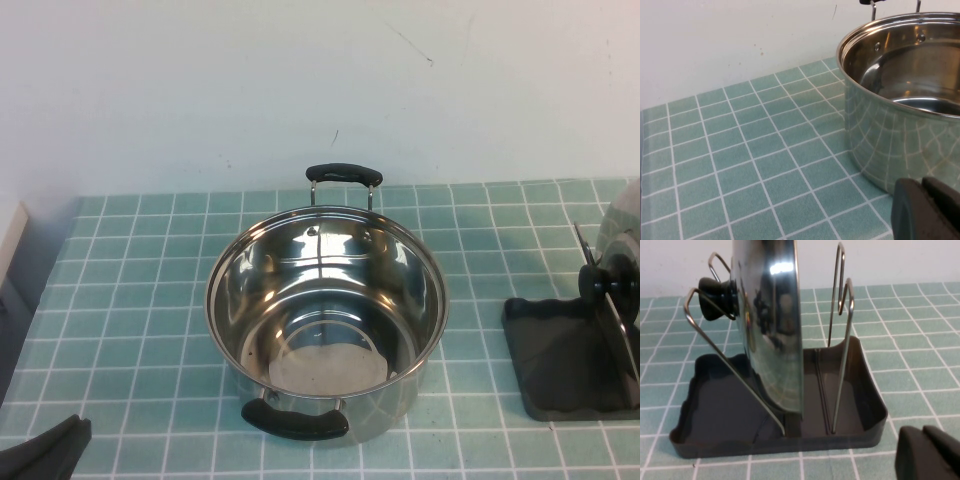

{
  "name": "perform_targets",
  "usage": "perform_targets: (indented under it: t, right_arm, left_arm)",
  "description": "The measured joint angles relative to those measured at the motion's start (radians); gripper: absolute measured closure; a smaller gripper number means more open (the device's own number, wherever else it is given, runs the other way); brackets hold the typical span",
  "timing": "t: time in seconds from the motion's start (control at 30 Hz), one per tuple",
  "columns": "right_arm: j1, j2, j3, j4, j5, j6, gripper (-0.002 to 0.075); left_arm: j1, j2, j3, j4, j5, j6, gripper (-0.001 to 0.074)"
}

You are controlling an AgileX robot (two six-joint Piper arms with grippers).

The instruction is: Put pot lid on rack

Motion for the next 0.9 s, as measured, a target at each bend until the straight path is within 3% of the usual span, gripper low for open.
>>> perform_targets:
  t: [0.8,0.9]
  right_arm:
    - [0.0,0.0,-0.002,-0.008,0.009,0.0,0.0727]
    - [0.0,0.0,-0.002,-0.008,0.009,0.0,0.0727]
  left_arm:
    - [0.0,0.0,0.0,0.0,0.024,0.002,0.0737]
    - [0.0,0.0,0.0,-0.08,0.063,0.015,0.0737]
